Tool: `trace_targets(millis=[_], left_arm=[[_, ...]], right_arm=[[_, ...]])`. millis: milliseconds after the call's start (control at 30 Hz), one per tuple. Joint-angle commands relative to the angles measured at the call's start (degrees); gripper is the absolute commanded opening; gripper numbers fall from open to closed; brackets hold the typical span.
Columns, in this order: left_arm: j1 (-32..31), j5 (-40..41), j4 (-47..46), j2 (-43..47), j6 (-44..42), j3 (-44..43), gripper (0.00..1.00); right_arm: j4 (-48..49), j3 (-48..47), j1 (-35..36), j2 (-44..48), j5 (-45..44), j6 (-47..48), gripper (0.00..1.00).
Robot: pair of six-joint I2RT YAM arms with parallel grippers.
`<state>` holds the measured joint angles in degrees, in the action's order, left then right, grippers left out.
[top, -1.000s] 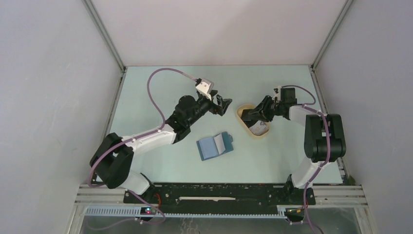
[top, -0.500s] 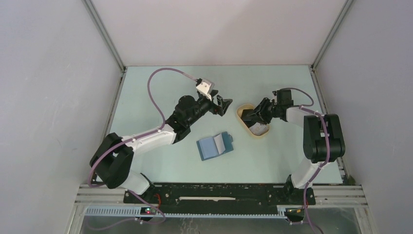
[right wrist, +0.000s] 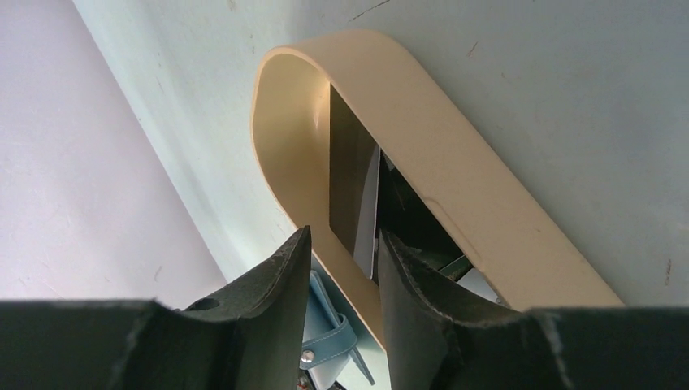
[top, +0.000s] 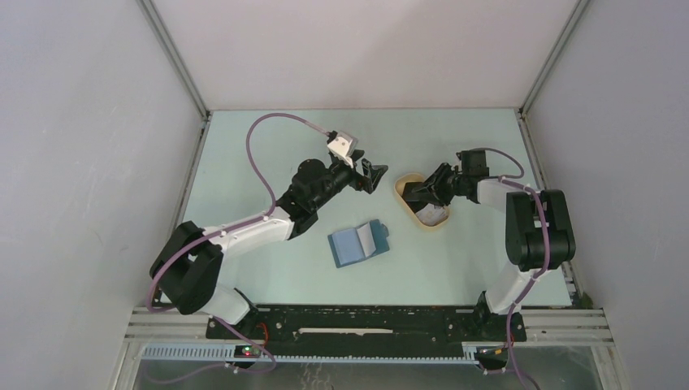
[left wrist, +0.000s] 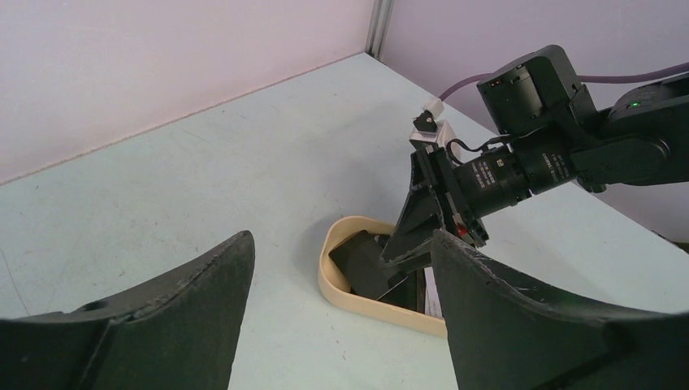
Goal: Put the credit cards into the card holder
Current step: Pick up the credit card from the storage box.
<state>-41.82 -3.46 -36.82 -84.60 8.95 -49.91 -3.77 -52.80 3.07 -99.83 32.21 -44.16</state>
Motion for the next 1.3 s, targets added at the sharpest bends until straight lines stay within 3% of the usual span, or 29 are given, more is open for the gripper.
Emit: trace_targets(millis=[0, 267, 667, 1000, 1133, 1267], left_arm=[[0.25, -0.75, -2.38, 0.20, -1.66, 1.57, 0.84], [0.19, -0.97, -2.38, 0.13, -1.74, 1.48, 0.84], [0.25, -1.27, -2.38, 0.05, -1.66, 1.39, 0.83], [0.21, -3.64, -4.36, 2.49, 0.81, 3.55, 0.83], [0.44, -6.53, -8.02, 5.20, 7.63, 7.53, 0.83], [0.55, -9.93, -11.49, 11.78, 18.05, 13.15, 0.83]], right_arm=[[3.01, 0.59, -1.05, -1.47, 1.09, -2.95, 0.44], [3.24, 0.59, -2.27, -3.97, 2.42, -3.69, 0.31], [7.51, 1.37, -4.22, -3.56, 5.50, -4.17, 0.00], [9.39, 1.38, -6.15, 4.10, 8.84, -3.04, 0.00], [8.74, 1.38, -6.92, 11.37, 11.21, -0.14, 0.00], [6.83, 1.02, -7.25, 20.26, 16.73, 8.51, 0.00]])
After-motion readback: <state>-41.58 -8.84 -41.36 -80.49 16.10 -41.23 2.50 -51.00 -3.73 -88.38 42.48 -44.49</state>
